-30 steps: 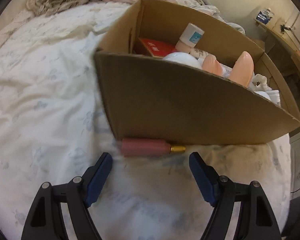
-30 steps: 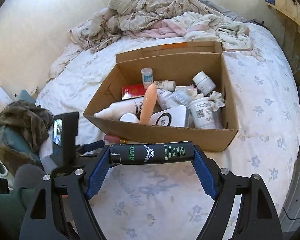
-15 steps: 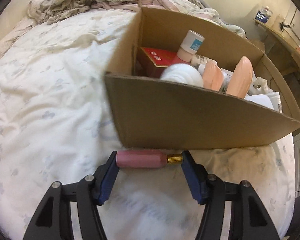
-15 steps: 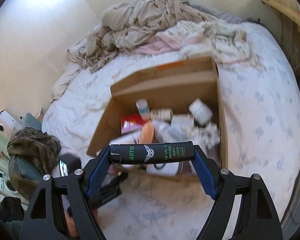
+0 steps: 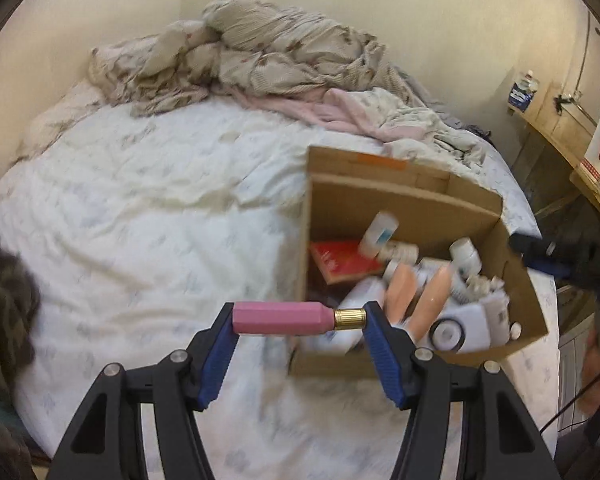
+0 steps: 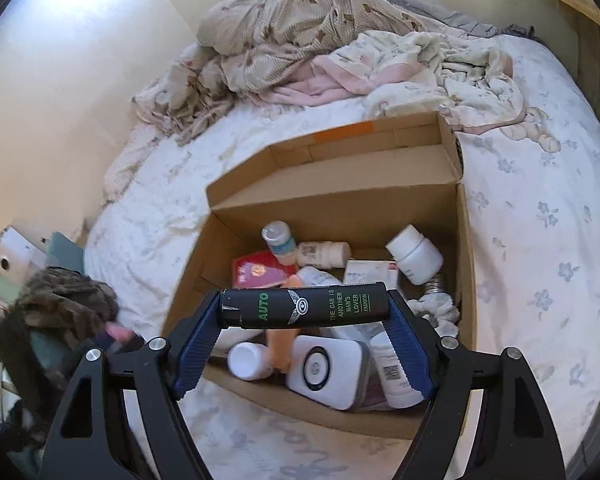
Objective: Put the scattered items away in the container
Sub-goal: 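Carry the black tube and pink tube over the box, then open both grippers to drop the tubes into the box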
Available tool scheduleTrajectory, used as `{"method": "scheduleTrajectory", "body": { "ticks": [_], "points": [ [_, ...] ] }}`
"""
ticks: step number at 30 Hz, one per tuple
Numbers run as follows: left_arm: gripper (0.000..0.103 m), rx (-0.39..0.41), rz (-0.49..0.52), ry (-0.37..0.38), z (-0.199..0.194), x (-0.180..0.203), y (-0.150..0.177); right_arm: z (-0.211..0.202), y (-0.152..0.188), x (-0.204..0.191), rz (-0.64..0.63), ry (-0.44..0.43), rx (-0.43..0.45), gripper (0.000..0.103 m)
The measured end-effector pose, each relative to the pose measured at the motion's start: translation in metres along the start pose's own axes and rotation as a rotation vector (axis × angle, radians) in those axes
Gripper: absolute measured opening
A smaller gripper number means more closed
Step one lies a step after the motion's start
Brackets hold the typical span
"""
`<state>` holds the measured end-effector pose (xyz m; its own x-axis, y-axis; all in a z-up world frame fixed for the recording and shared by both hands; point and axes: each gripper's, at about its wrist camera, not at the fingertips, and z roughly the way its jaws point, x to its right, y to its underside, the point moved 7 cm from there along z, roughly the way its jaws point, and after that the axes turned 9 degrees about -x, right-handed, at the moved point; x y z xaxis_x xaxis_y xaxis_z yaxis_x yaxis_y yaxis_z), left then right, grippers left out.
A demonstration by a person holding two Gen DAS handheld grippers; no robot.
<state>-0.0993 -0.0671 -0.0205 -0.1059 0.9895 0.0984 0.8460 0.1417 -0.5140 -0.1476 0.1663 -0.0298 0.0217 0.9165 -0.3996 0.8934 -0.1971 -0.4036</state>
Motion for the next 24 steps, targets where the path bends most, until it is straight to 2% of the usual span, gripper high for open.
{"method": "scheduleTrajectory", "body": {
  "ticks": [7, 10, 12, 14, 16, 20, 24],
  "points": [
    [0.063, -0.053, 0.072, 0.003, 0.031, 0.046, -0.034, 0.007, -0.001, 0.015, 0.033, 0.042, -0.018, 0.082],
    [0.064, -0.108, 0.115, 0.027, 0.047, 0.061, -0.037, 0.006, 0.0, 0.017, 0.037, 0.05, -0.005, 0.082],
    [0.071, -0.131, 0.151, 0.031, 0.053, 0.066, -0.036, 0.005, -0.002, 0.019, 0.025, 0.09, 0.01, 0.083],
    [0.079, -0.118, 0.163, 0.015, 0.053, 0.066, -0.036, 0.008, -0.002, 0.021, 0.018, 0.133, -0.006, 0.083],
    [0.079, -0.111, 0.156, 0.017, 0.048, 0.062, -0.036, 0.011, -0.001, 0.023, 0.016, 0.157, -0.019, 0.083],
    [0.079, -0.126, 0.137, 0.032, 0.034, 0.053, -0.027, 0.007, -0.001, 0.026, 0.042, 0.147, -0.008, 0.085],
    [0.079, -0.084, 0.147, 0.061, 0.014, 0.045, -0.011, -0.008, 0.001, 0.015, 0.049, 0.12, 0.024, 0.089]
  ]
}}
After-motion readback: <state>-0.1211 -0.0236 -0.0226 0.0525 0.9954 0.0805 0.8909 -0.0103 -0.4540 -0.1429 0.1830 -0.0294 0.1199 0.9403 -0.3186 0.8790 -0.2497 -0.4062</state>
